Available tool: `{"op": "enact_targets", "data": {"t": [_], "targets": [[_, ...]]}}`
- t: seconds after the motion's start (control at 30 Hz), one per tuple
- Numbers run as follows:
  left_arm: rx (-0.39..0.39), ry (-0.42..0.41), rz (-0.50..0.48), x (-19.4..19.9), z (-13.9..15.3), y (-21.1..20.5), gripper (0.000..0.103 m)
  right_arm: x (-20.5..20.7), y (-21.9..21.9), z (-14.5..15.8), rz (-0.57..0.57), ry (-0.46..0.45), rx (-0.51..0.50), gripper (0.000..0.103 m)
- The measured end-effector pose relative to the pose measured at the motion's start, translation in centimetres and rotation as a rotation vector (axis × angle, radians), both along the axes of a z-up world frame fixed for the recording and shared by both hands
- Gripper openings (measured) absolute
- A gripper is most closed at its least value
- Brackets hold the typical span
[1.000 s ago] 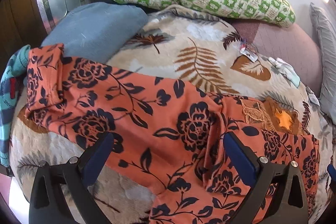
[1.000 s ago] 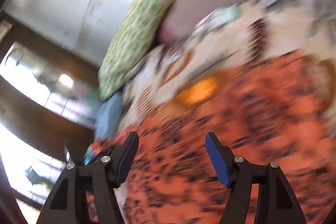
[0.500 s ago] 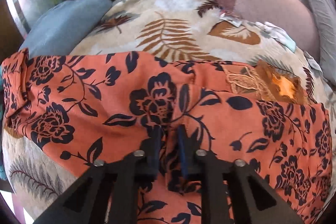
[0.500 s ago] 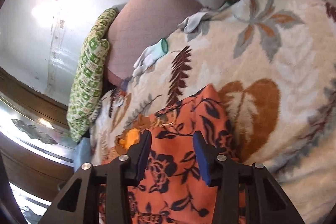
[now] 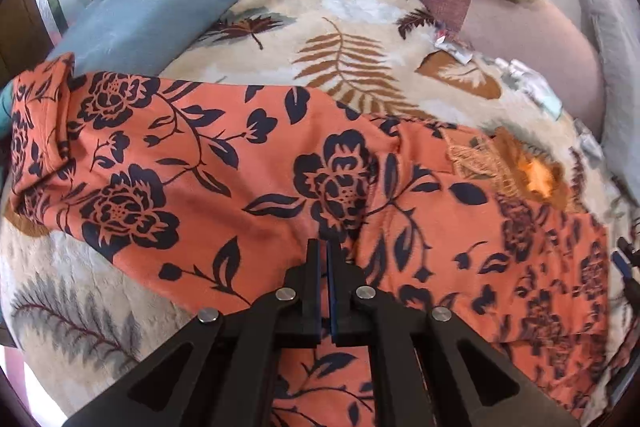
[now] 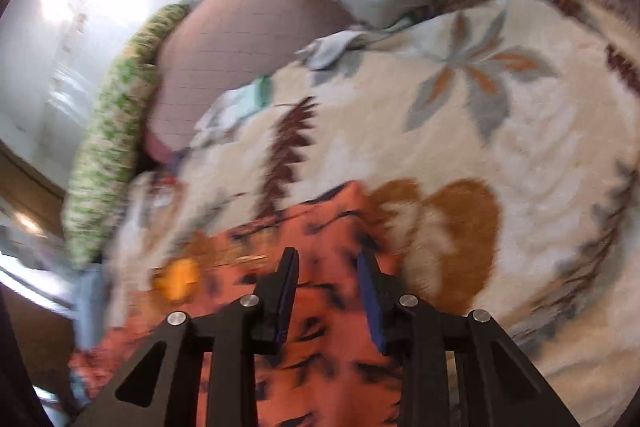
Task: Fold small clothes
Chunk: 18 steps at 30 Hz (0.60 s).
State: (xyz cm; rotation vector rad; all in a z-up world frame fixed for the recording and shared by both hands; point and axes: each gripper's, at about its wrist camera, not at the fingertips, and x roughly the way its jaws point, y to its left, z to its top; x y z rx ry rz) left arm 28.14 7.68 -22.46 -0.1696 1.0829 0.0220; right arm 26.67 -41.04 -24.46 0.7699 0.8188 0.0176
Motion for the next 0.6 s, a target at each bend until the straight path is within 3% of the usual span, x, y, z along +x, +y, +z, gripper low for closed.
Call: {"op": "enact_targets", "data": {"t": [0.1, 0.2, 0.3, 0.47, 0.6], "targets": [[0.042, -0.028, -0.046, -0.1, 0.4, -1.5, 0.002, 1.3, 3.1, 0.2, 0.116, 0.003, -0.093, 0.034], [0.113, 0.030, -0.115, 0.3, -1.2, -3.8, 0.002, 3.8, 6.0, -2.8, 0.188, 0.143, -0.163, 0.033], [0.159, 0.038, -0.106, 0.3, -1.7, -4.4, 0.002, 5.3, 6.9, -1.8, 0.163, 0.084, -0.300, 0.031], [0.224, 0.036, -0.147, -0.4, -1.7, -5.1, 0.004, 7.2, 4.2, -1.9, 0.101, 0.121, -0.182, 0.032], [0.123, 0.056, -0.098, -0.4, -1.0, -3.4, 0.005, 5.5, 4.0, 0.8, 0.121, 0.077, -0.157, 0.033]]}}
